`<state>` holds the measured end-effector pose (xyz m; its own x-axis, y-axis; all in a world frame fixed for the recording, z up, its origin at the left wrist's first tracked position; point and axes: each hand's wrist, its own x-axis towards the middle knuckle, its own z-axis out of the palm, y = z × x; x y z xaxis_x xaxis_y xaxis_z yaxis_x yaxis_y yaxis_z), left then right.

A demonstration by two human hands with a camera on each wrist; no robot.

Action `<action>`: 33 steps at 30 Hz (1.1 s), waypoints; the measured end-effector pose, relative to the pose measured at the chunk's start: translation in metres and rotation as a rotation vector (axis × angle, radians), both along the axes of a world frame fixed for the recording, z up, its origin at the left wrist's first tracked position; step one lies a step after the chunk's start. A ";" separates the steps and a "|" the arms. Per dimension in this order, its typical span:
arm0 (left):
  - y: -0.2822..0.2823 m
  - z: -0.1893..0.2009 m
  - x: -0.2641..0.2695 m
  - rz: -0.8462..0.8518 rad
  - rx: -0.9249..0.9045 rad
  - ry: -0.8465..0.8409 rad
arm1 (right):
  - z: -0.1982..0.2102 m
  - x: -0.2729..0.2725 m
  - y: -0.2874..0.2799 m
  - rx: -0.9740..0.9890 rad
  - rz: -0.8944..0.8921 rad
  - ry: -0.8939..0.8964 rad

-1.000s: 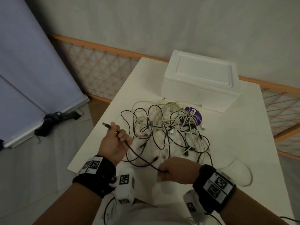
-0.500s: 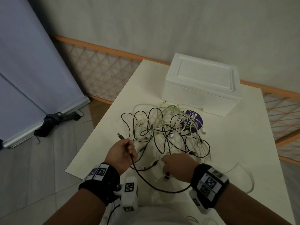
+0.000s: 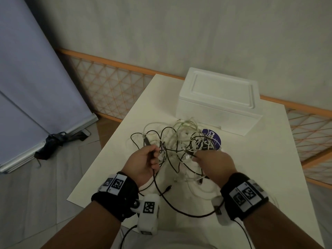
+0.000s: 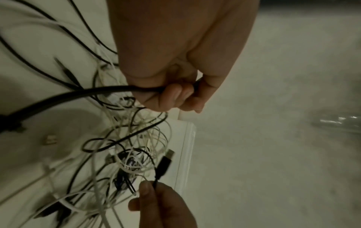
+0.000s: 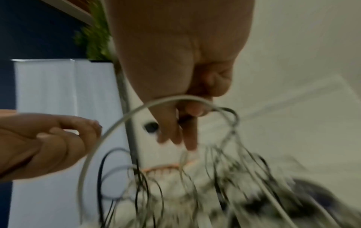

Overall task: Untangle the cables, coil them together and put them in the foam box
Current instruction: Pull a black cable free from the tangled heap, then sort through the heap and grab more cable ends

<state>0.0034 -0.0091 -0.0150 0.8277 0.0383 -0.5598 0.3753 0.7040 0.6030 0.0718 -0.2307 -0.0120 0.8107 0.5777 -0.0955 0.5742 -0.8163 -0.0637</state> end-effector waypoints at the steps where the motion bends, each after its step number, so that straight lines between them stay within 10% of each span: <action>1: -0.005 0.005 0.005 -0.006 0.023 -0.027 | 0.010 0.004 0.000 -0.025 -0.034 -0.012; 16: -0.064 0.037 0.040 -0.117 0.135 -0.312 | 0.064 -0.008 0.044 0.330 -0.072 -0.182; 23: -0.047 0.046 0.039 -0.047 0.134 -0.450 | 0.064 -0.005 0.066 0.568 -0.063 0.027; 33: -0.018 0.053 0.047 -0.285 0.115 -0.401 | 0.071 -0.006 0.084 0.480 -0.026 0.019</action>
